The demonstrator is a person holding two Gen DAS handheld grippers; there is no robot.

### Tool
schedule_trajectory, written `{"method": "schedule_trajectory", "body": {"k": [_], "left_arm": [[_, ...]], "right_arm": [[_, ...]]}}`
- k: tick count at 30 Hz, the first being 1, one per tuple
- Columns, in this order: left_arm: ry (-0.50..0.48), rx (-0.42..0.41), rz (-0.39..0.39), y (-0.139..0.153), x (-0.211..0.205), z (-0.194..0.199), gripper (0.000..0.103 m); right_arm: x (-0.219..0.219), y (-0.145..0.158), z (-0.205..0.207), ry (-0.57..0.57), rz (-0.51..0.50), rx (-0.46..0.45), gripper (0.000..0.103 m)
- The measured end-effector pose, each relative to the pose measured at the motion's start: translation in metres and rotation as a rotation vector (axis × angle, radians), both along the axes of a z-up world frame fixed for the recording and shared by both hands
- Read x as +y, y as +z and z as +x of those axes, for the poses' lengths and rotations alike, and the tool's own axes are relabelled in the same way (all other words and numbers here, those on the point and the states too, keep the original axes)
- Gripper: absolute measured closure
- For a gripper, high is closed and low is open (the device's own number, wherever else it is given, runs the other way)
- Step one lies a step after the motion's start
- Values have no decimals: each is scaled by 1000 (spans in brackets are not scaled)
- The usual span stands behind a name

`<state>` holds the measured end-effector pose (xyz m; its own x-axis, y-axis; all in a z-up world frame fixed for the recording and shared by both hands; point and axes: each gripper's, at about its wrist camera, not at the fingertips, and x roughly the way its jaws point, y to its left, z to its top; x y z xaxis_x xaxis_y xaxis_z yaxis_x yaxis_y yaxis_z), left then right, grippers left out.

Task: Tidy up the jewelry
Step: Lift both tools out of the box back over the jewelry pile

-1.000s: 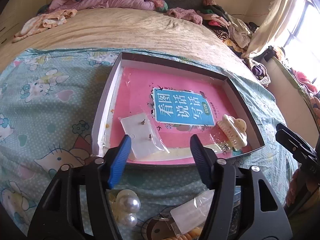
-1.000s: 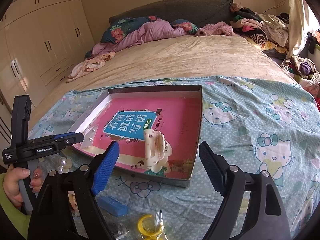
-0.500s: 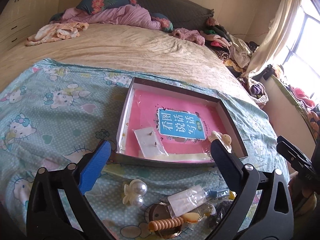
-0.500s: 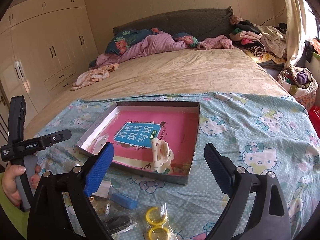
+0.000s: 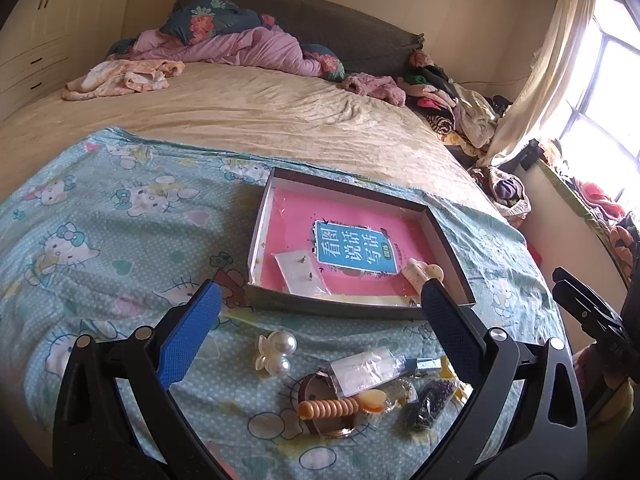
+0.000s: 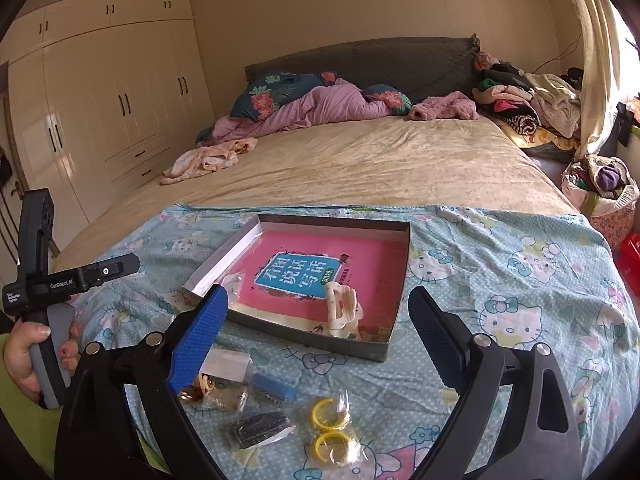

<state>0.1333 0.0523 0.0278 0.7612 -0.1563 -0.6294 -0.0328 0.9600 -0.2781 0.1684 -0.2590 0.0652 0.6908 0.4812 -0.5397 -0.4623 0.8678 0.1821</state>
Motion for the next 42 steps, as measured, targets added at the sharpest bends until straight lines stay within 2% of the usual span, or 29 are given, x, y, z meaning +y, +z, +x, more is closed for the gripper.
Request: {"method": "schedule_trajectory", "body": {"k": [9, 22, 35, 42], "left_arm": [[-4, 9, 41, -4, -7, -20, 10], [-7, 87, 94, -33, -10, -46, 10], [-9, 189, 102, -67, -12, -59, 10], [-12, 239, 94, -85, -13, -60, 10]], "right_arm": [[4, 1, -17, 34, -13, 2, 12], [12, -22, -40, 97, -54, 62, 12], [23, -48, -55, 163, -85, 112, 12], [35, -66, -63, 206, -147, 122, 12]]}}
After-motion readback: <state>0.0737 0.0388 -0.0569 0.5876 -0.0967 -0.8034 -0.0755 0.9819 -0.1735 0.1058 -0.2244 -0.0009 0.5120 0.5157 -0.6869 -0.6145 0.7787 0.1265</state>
